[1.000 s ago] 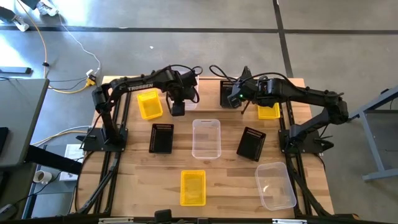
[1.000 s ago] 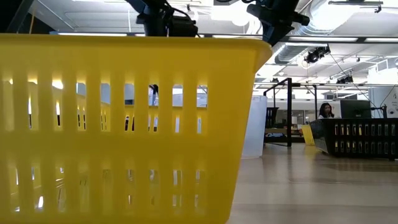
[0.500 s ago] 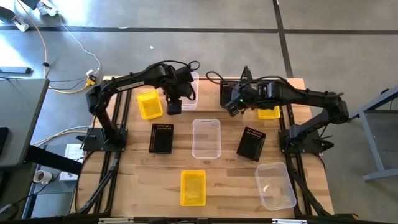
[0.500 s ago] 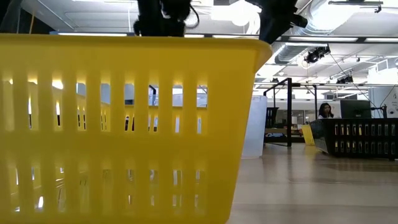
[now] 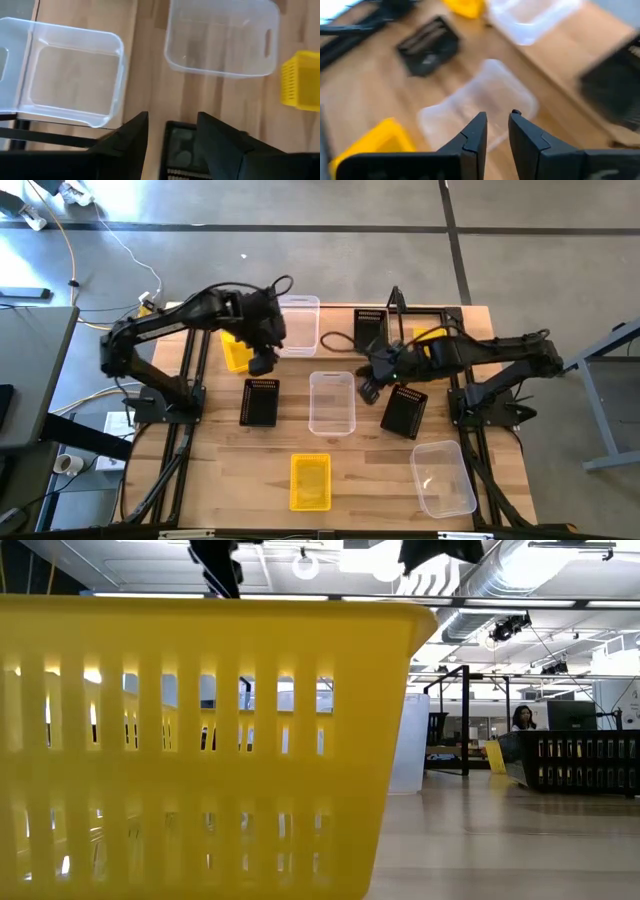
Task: Stack baskets on shelf by color
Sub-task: Put the bottom yellow bin on the shelf
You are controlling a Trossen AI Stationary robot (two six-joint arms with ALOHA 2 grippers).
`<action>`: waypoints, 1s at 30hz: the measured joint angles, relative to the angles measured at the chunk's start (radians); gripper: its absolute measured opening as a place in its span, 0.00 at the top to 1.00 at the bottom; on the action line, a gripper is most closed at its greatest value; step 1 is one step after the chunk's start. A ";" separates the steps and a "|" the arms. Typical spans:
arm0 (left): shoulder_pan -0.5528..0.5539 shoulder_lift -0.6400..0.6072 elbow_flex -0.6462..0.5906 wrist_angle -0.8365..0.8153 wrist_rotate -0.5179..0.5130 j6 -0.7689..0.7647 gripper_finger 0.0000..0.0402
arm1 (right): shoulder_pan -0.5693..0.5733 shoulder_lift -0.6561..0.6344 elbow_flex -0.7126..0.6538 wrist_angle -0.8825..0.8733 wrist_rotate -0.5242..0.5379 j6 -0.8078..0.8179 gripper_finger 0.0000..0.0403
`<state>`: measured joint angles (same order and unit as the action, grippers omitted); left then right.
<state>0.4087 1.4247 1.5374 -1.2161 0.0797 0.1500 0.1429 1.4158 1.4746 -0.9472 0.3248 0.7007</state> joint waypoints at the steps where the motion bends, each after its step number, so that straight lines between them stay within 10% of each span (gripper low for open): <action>1: -0.014 -0.020 -0.019 0.012 0.000 -0.019 0.60 | 0.016 0.000 0.000 0.027 -0.013 -0.010 0.83; 30: -0.434 -0.151 -0.112 -0.075 -0.141 -0.572 0.61 | 0.327 0.149 0.000 0.712 -0.186 -0.283 0.62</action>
<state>-0.0250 1.2740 1.4250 -1.2914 -0.0609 -0.4218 0.4699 1.5652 1.4746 -0.2356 0.1389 0.4178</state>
